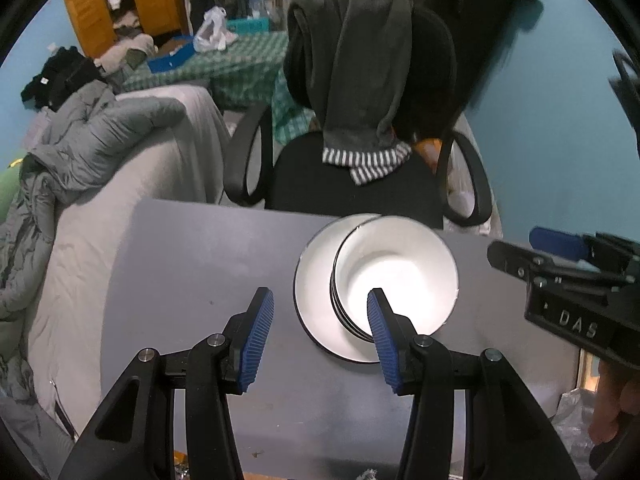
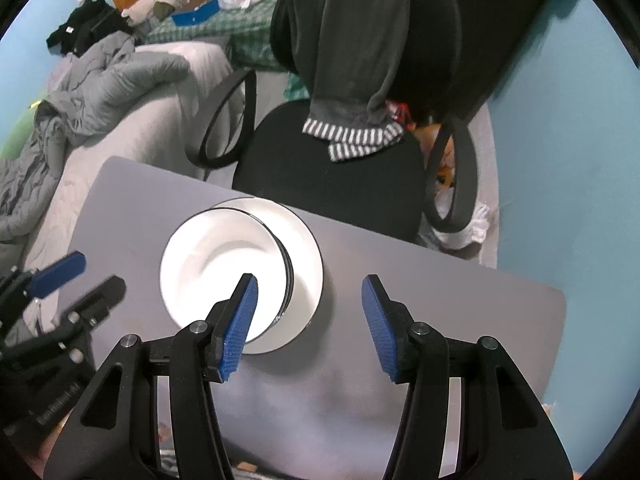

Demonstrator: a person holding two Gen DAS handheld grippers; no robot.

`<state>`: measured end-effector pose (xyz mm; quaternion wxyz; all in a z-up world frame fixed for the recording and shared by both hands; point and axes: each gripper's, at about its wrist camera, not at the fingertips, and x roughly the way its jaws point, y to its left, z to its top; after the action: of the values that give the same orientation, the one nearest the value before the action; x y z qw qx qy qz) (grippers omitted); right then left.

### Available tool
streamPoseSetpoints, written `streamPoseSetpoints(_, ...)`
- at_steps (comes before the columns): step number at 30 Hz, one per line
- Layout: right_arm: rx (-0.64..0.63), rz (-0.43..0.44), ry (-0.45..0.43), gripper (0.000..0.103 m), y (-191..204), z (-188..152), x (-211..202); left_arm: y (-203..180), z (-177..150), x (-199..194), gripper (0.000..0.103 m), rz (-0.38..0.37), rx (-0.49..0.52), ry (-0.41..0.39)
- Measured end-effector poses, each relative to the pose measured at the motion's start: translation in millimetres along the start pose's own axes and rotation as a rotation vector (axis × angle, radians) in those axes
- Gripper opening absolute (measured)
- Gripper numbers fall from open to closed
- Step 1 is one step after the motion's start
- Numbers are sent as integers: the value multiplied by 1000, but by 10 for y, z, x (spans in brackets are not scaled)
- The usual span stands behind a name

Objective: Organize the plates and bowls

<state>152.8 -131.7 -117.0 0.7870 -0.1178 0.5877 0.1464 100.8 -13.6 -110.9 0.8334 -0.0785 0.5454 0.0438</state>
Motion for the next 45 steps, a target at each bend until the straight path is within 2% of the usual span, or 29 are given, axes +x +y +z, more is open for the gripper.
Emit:
streamPoseSetpoints(1, 1, -8, -18, 55, 16, -30, -84, 9, 0, -70, 51, -3, 1, -15)
streamPoseSetpoints(3, -4, -24, -49, 60, 27, -89, -203, 19, -10, -216, 63, -6, 7, -46)
streamPoseSetpoints(9, 6, -76, -143, 61, 30, -220, -604, 26, -82, -579, 65, -19, 17, -129)
streamPoseSetpoints(13, 27, -108, -207, 61, 40, -311, -889, 26, -140, -791, 69, -24, 37, -166)
streamPoseSetpoints(15, 35, -125, -237, 66, 38, -346, -998, 21, -186, -910, 72, -16, 57, -190)
streamPoseSetpoints(19, 55, -157, -296, 69, 46, -408, -1224, 2, -256, -1117, 77, 4, 87, -237)
streamPoseSetpoints(24, 94, -174, -336, 70, 29, -499, -1412, 38, -309, -1295, 77, -6, 65, -266)
streamPoseSetpoints(28, 133, -174, -342, 71, 3, -610, -1487, 65, -343, -1421, 83, -14, 62, -300)
streamPoseSetpoints(33, 188, -170, -350, 73, -35, -750, -1526, 35, -376, -1494, 85, -8, 91, -288)
streamPoseSetpoints(45, 215, -161, -328, 73, -65, -889, -1567, -133, -490, -1554, 85, -4, 149, -240)
